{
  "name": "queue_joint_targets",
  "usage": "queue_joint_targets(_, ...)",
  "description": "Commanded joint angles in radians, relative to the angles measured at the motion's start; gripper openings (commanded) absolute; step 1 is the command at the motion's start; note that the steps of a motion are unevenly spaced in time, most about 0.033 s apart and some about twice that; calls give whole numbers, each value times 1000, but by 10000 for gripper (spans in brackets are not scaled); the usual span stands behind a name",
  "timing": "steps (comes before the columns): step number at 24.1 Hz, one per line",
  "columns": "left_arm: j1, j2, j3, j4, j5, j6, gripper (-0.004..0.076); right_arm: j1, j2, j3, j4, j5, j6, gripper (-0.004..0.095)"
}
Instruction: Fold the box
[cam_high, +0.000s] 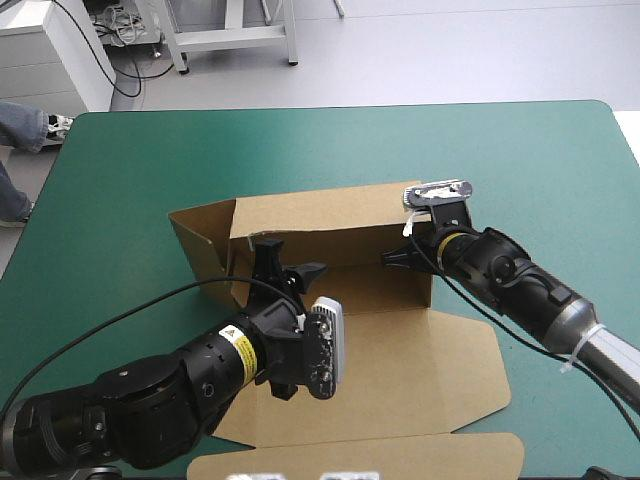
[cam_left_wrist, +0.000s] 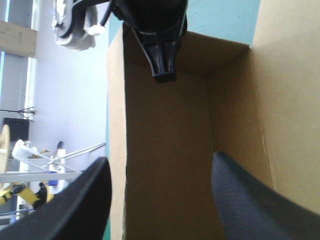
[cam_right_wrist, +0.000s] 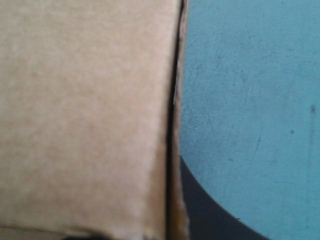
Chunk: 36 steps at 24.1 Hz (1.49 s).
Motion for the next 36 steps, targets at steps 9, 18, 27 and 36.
queue_joint_targets(9, 465, 10, -103, -36, -168, -15, 421, -286, -5, -161, 297, 129, -374, -22)
queue_joint_targets(18, 1022, -94, -133, -890, -50, 131, 391, -309, 338, -390, 321, 304, -513, -22)
queue_joint_targets(27, 1018, -518, 262, -1011, -83, 211, 172, -309, 480, -411, 329, 272, -533, -22)
queue_joint_targets(36, 1018, -975, 601, -996, -89, 157, -8, -309, 509, -413, 333, 226, -540, -22)
